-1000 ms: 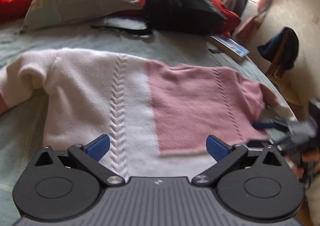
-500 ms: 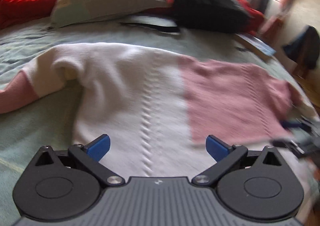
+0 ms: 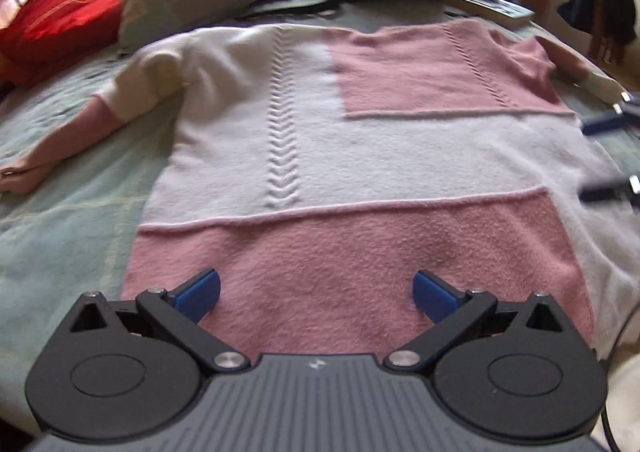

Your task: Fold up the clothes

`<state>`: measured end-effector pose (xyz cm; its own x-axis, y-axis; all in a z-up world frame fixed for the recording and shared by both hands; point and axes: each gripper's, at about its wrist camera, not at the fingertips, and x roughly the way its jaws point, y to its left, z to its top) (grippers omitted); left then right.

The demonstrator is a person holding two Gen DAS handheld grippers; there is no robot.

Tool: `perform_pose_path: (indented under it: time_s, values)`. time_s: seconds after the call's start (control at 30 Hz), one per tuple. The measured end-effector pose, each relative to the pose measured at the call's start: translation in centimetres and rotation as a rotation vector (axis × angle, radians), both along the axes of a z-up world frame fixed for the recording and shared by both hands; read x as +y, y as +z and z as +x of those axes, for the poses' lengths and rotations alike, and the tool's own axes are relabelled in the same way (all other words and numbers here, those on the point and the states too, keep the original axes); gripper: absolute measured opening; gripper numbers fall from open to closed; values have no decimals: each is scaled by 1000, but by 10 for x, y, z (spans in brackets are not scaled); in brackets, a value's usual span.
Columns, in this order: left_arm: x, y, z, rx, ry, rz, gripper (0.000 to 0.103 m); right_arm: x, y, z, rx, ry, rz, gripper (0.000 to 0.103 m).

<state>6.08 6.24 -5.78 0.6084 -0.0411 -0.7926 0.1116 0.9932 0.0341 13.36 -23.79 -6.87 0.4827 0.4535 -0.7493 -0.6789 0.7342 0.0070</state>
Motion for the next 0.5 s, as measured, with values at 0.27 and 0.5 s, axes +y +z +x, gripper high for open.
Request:
perform_pose_path:
  time_s: [0.27, 0.5]
  values:
    - [-5, -2, -27, -24, 87, 26, 102, -9, -16, -51, -30, -14, -111, 103]
    - [-9, 17, -44, -94, 102, 31, 102, 26, -1, -49, -81, 28, -18, 103]
